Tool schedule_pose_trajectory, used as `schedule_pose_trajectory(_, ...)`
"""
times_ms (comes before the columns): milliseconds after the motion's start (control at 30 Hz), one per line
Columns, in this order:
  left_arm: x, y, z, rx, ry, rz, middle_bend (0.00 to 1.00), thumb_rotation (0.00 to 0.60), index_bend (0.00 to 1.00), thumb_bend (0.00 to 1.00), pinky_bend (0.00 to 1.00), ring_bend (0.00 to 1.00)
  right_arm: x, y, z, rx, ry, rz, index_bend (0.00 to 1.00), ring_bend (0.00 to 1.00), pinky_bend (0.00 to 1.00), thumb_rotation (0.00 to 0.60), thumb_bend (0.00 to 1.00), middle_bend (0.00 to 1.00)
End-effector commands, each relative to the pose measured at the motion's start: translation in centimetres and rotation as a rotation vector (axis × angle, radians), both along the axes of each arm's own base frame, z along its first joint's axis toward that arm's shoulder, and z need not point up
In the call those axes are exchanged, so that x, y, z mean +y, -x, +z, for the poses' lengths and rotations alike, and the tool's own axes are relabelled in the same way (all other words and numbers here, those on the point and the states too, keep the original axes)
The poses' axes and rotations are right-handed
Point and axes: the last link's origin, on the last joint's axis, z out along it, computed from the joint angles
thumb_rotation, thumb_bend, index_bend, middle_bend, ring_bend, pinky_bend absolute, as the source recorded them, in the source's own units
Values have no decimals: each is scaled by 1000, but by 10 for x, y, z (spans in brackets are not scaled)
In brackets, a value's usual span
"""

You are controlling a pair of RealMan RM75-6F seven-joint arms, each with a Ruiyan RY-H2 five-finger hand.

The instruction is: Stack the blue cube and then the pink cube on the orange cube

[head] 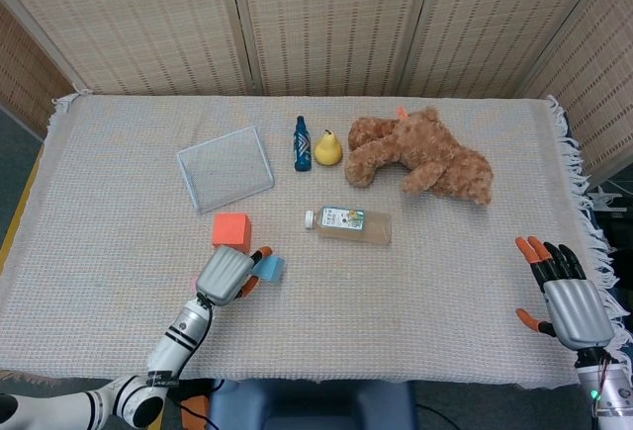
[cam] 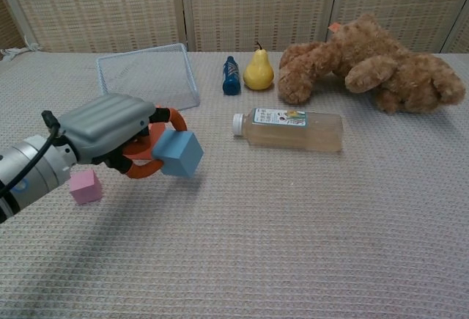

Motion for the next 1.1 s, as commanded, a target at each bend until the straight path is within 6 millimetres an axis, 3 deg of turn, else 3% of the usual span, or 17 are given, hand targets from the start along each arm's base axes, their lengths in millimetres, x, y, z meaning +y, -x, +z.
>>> schedule_pose_trajectory(33, -9, 2, 22, -49, -20, 66, 1000, 600, 630, 381, 1000, 1000, 0, 0, -1, 1, -4, 0, 0, 0, 0, 600, 84, 0)
schedule_pose_trajectory(67, -11, 1, 29, -53, -31, 82, 1000, 600, 598, 381, 1000, 1000, 0, 0, -1, 1, -6, 1, 0, 0, 0, 600, 84, 0)
schedule_pose_trajectory(233, -10, -3, 53, -55, -90, 144, 1000, 600, 642, 376, 1000, 1000, 0, -2, -2, -1, -10, 6, 0, 0, 0, 600, 84, 0)
schedule_pose_trajectory(500, 19, -5, 77, -57, -130, 265, 1000, 600, 703, 374, 1000, 1000, 0, -3, -5, 0, -20, 9, 0, 0, 0, 600, 84, 0)
schedule_pose_trajectory(800, 46, -8, 68, 2, -174, 314, 1000, 600, 735, 370, 1000, 1000, 0, -2, -5, 8, -17, 1, 0, 0, 0, 600, 84, 0)
schedule_pose_trajectory(1100, 54, -6, 57, 53, -185, 332, 1000, 600, 747, 370, 1000, 1000, -1, -1, -2, 9, -9, -8, 0, 0, 0, 600, 84, 0)
